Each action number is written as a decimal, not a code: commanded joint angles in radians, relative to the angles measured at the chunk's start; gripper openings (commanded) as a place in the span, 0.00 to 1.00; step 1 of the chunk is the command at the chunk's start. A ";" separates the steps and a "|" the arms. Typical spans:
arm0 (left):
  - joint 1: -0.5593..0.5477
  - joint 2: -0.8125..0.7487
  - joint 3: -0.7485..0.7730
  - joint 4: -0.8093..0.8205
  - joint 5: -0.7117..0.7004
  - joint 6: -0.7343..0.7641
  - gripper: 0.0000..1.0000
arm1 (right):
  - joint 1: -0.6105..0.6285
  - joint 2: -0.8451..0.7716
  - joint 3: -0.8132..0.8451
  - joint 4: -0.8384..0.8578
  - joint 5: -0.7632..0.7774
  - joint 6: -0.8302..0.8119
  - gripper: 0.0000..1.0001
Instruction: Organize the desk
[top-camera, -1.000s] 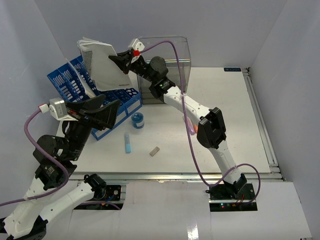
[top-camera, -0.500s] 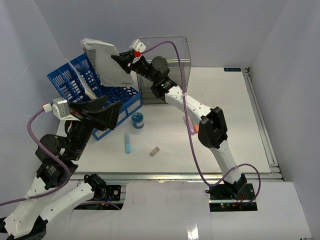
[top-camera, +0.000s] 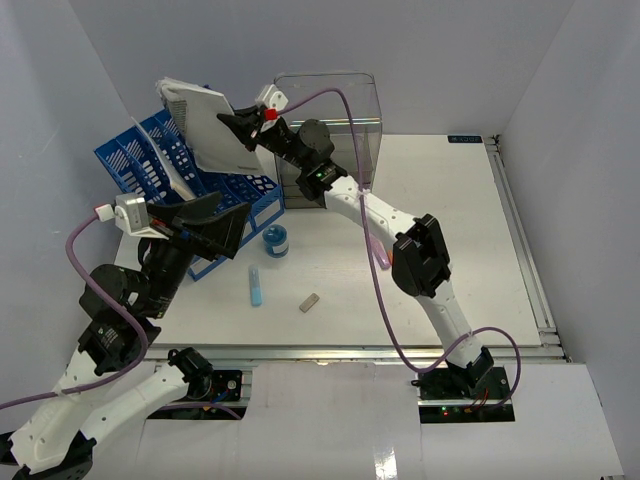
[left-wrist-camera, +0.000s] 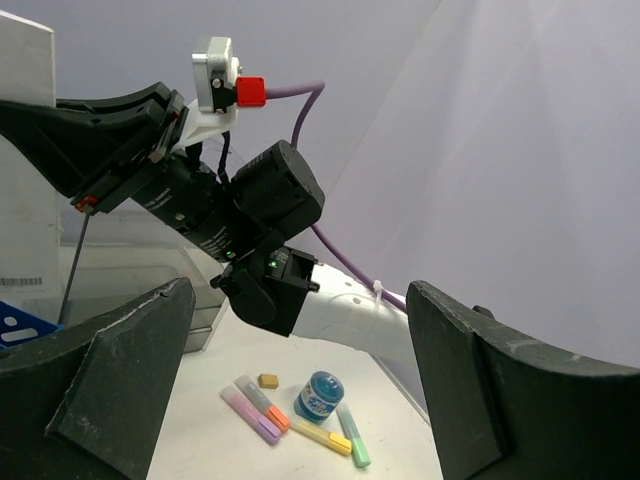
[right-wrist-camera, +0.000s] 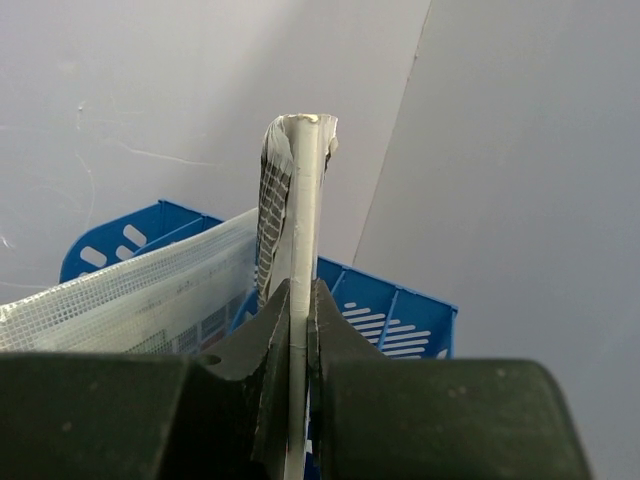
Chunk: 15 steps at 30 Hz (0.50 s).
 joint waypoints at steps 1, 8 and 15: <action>0.005 -0.016 -0.012 -0.001 0.015 -0.007 0.98 | 0.041 0.059 0.096 0.188 0.081 0.004 0.08; 0.005 -0.041 -0.030 -0.002 0.021 -0.013 0.98 | 0.074 0.124 0.135 0.204 0.144 -0.006 0.08; 0.005 -0.039 -0.042 -0.003 0.025 -0.011 0.98 | 0.097 0.184 0.183 0.224 0.193 -0.023 0.08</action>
